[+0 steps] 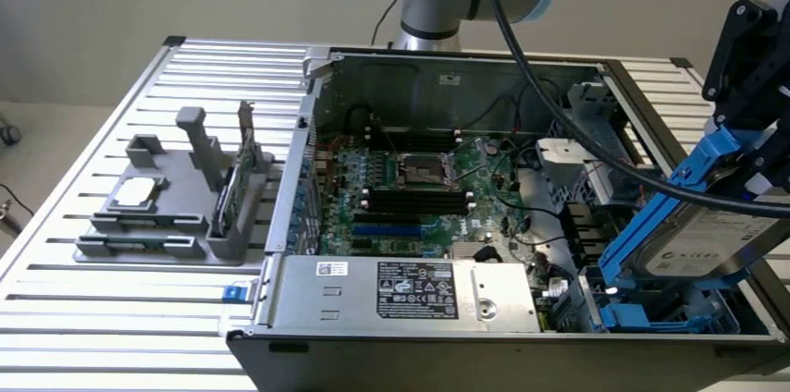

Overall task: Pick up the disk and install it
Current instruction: 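Insert the disk into the insertion slot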

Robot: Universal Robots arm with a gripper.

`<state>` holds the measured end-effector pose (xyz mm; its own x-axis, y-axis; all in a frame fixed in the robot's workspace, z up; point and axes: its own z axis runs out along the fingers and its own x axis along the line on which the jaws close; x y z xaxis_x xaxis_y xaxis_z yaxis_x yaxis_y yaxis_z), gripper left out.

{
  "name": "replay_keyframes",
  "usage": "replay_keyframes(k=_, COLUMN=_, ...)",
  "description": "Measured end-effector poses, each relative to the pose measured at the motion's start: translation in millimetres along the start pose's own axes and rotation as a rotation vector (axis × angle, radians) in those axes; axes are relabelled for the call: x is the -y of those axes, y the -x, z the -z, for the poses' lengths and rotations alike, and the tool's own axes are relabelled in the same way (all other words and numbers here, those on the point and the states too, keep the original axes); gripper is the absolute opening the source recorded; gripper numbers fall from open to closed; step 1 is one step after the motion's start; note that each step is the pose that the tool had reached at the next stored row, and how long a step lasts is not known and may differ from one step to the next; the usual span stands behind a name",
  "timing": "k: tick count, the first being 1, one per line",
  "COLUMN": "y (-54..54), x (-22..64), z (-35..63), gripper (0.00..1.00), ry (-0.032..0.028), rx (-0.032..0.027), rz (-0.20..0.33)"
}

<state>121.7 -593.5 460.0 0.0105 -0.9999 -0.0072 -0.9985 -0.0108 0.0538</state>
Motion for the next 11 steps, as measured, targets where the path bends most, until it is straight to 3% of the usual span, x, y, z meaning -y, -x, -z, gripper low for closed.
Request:
replay_keyframes(k=6, y=0.1, x=-0.1, z=-1.0, gripper=0.33, ry=-0.0007, rx=0.0002, rz=0.0)
replay_keyframes(k=11, y=0.3, x=-2.8, z=-7.3, gripper=0.33, ry=-0.0089, rx=0.0003, rz=0.0)
